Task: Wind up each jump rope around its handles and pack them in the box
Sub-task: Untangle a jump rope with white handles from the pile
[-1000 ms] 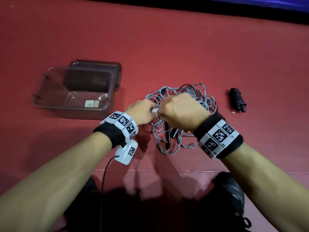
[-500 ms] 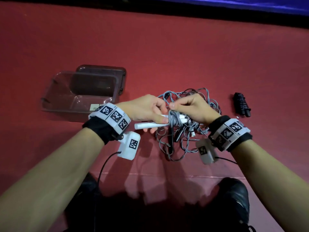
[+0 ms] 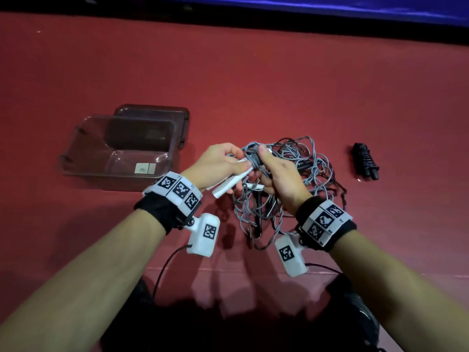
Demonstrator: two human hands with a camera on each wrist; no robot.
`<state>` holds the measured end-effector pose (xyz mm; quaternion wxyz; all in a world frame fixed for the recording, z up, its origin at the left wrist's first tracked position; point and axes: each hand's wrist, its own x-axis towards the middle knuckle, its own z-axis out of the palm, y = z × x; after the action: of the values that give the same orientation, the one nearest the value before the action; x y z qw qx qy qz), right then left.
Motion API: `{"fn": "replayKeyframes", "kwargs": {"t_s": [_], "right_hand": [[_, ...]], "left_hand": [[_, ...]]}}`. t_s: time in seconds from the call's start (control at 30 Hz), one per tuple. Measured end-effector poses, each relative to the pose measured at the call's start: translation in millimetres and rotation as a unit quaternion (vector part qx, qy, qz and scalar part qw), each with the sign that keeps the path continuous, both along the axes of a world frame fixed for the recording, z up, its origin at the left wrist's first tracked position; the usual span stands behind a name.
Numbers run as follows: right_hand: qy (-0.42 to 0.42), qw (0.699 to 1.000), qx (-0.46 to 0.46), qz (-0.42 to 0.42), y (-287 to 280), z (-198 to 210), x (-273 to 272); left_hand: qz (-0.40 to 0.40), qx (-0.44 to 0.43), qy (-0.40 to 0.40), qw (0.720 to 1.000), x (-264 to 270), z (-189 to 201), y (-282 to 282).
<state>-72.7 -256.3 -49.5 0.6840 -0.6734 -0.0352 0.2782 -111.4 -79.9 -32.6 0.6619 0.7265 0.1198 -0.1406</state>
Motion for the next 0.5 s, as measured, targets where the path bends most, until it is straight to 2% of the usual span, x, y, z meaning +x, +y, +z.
{"fn": "replayKeyframes", "kwargs": {"t_s": [0.07, 0.2, 0.23, 0.3, 0.37, 0.5], "right_hand": [[-0.004, 1.0, 0.005, -0.022, 1, 0, 1], [0.024, 0.998, 0.027, -0.058, 1, 4, 5], [0.028, 0.997, 0.03, -0.062, 1, 5, 6], [0.03, 0.997, 0.033, -0.067, 1, 6, 6], [0.027, 0.996, 0.035, -0.08, 4, 9, 6], [0.019, 0.994, 0.046, -0.096, 14, 17, 5]], "left_hand": [[0.0, -0.029, 0.02, 0.999, -1, 4, -3], [-0.038, -0.146, 0.058, 0.987, -3, 13, 7], [-0.062, -0.143, 0.054, 0.986, -3, 15, 9], [-0.097, -0.075, 0.028, 0.992, -3, 15, 11], [-0.055, -0.032, -0.004, 0.998, -2, 10, 3], [0.087, -0.058, -0.052, 0.993, 0, -4, -18]]}}
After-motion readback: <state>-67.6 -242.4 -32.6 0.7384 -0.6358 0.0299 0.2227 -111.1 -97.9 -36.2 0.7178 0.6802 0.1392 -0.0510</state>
